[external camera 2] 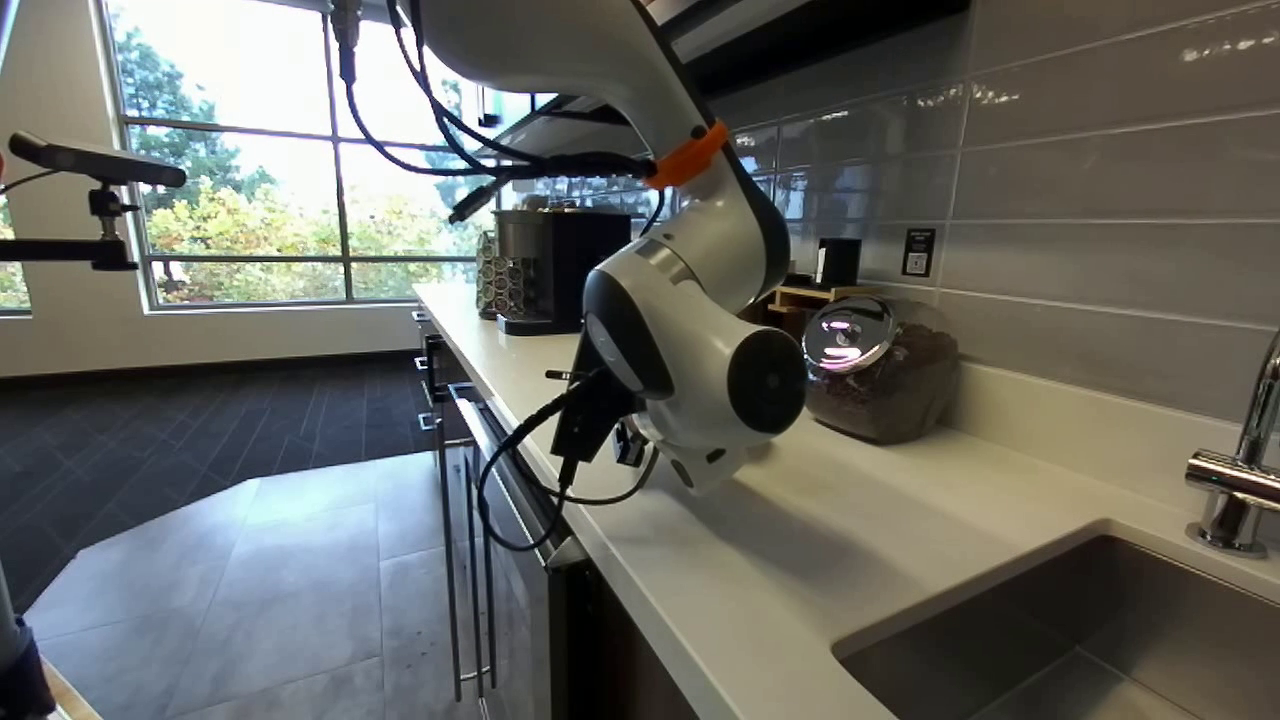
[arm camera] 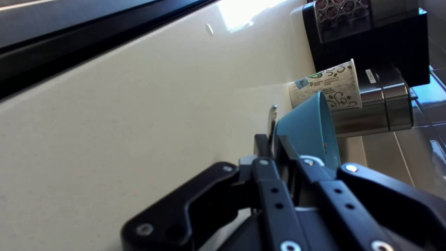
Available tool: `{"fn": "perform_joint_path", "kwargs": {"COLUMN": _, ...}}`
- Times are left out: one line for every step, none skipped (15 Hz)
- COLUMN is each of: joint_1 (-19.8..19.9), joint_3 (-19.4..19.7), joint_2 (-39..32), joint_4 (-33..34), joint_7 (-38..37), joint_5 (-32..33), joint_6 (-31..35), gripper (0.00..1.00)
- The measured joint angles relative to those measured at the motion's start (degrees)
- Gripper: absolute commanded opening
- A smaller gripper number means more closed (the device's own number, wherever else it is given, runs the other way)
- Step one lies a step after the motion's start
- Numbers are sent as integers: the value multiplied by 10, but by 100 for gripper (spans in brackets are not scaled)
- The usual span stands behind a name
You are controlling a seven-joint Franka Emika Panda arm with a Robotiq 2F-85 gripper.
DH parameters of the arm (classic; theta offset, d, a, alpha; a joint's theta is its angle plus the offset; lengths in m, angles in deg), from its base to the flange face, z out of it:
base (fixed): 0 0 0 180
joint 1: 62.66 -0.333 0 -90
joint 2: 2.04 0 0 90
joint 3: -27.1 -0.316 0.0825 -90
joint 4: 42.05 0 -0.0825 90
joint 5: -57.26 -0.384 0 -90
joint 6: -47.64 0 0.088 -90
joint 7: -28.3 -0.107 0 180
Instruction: Put some of the contents of the blue blow onto the white plate using the silver spoon
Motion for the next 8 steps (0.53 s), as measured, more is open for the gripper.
{"fn": "perform_joint_path", "kwargs": {"joint_1": 0, "joint_3": 0, "joint_2": -2, "joint_4": 1, "joint_7": 0, "joint_5": 0, "joint_6": 0, "gripper": 22}}
{"fn": "perform_joint_path", "kwargs": {"joint_1": 0, "joint_3": 0, "joint_2": -3, "joint_4": 2, "joint_7": 0, "joint_5": 0, "joint_6": 0, "gripper": 33}}
{"fn": "perform_joint_path", "kwargs": {"joint_1": 0, "joint_3": 0, "joint_2": -4, "joint_4": 3, "joint_7": 0, "joint_5": 0, "joint_6": 0, "gripper": 32}}
{"fn": "perform_joint_path", "kwargs": {"joint_1": 0, "joint_3": 0, "joint_2": -5, "joint_4": 5, "joint_7": 0, "joint_5": 0, "joint_6": 0, "gripper": 34}}
{"fn": "perform_joint_path", "kwargs": {"joint_1": 0, "joint_3": 0, "joint_2": -6, "joint_4": 6, "joint_7": 0, "joint_5": 0, "joint_6": 0, "gripper": 48}}
{"fn": "perform_joint_path", "kwargs": {"joint_1": 0, "joint_3": 0, "joint_2": -7, "joint_4": 7, "joint_7": 0, "joint_5": -1, "joint_6": 0, "gripper": 56}}
{"fn": "perform_joint_path", "kwargs": {"joint_1": 0, "joint_3": 0, "joint_2": -7, "joint_4": 8, "joint_7": 0, "joint_5": -1, "joint_6": 0, "gripper": 69}}
{"fn": "perform_joint_path", "kwargs": {"joint_1": 0, "joint_3": 0, "joint_2": -7, "joint_4": 9, "joint_7": 0, "joint_5": -1, "joint_6": 0, "gripper": 77}}
